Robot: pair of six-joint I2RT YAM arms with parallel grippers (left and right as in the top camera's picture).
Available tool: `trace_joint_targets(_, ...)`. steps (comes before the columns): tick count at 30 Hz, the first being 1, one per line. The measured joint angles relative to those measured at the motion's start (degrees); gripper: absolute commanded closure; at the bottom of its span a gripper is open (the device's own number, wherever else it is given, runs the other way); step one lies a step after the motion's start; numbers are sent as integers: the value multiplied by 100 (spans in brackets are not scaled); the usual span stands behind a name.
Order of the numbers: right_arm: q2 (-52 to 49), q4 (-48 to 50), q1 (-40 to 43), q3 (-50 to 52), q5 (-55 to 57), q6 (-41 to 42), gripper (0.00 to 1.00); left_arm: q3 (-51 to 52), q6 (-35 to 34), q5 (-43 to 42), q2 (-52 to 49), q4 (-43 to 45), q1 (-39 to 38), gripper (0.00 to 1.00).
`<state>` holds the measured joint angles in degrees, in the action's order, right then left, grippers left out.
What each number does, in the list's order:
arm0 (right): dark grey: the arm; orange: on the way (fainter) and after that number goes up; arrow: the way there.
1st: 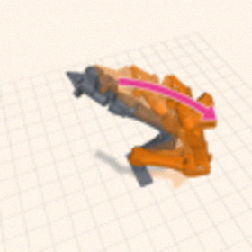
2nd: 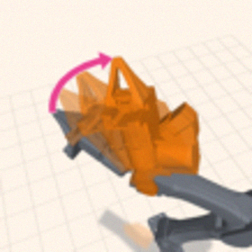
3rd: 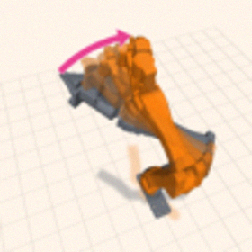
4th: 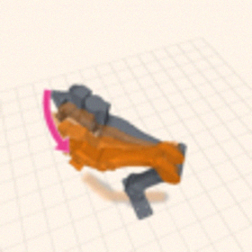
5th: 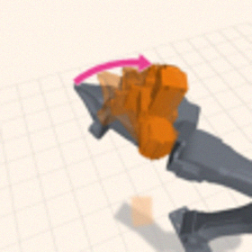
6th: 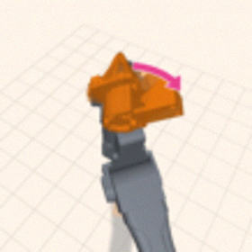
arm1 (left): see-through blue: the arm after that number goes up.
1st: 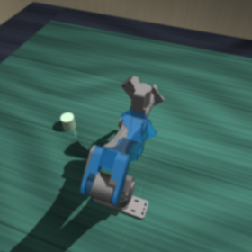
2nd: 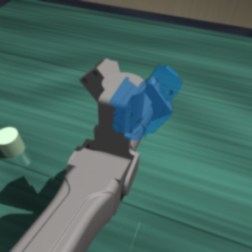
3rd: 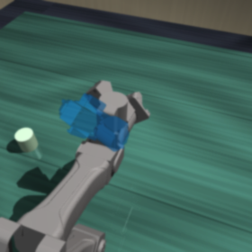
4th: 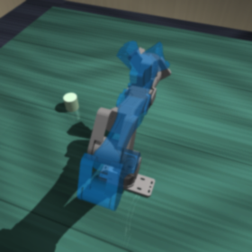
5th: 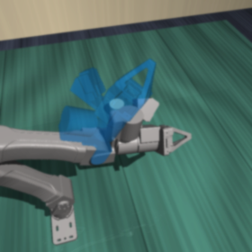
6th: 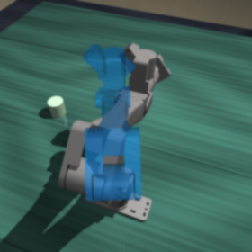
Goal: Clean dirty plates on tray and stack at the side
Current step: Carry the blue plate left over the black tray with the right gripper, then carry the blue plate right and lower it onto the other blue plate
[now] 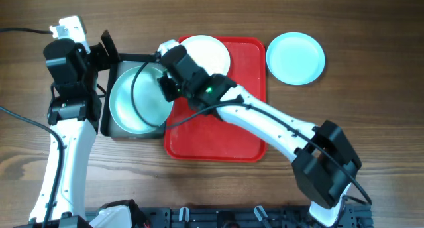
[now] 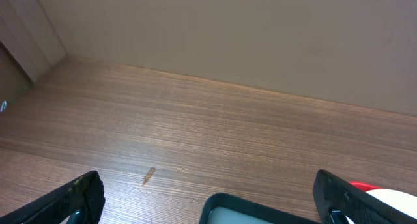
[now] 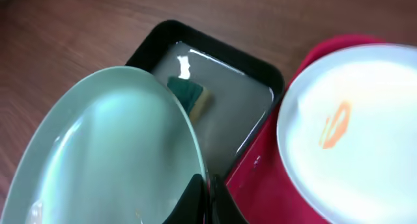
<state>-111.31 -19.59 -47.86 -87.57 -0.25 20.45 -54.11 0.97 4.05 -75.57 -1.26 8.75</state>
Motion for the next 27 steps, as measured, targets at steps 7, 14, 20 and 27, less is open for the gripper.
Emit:
trace_joint_targets(7, 0, -136, 636, 0, -1622, 448, 96, 0, 0, 0, 0, -2, 0, 0)
trace_joint_targets(14, 22, -520, 1309, 0, -2393, 702, 96, 0, 0, 0, 0, 0, 0, 0)
trace_joint_targets(20, 223, -1027, 2081, 0, -2549, 721, 96, 0, 0, 0, -2, 0, 0, 0)
trace_joint_targets(27, 304, -1486, 3698, 0, -2299, 691, 96, 0, 0, 0, -2, -2, 0, 0)
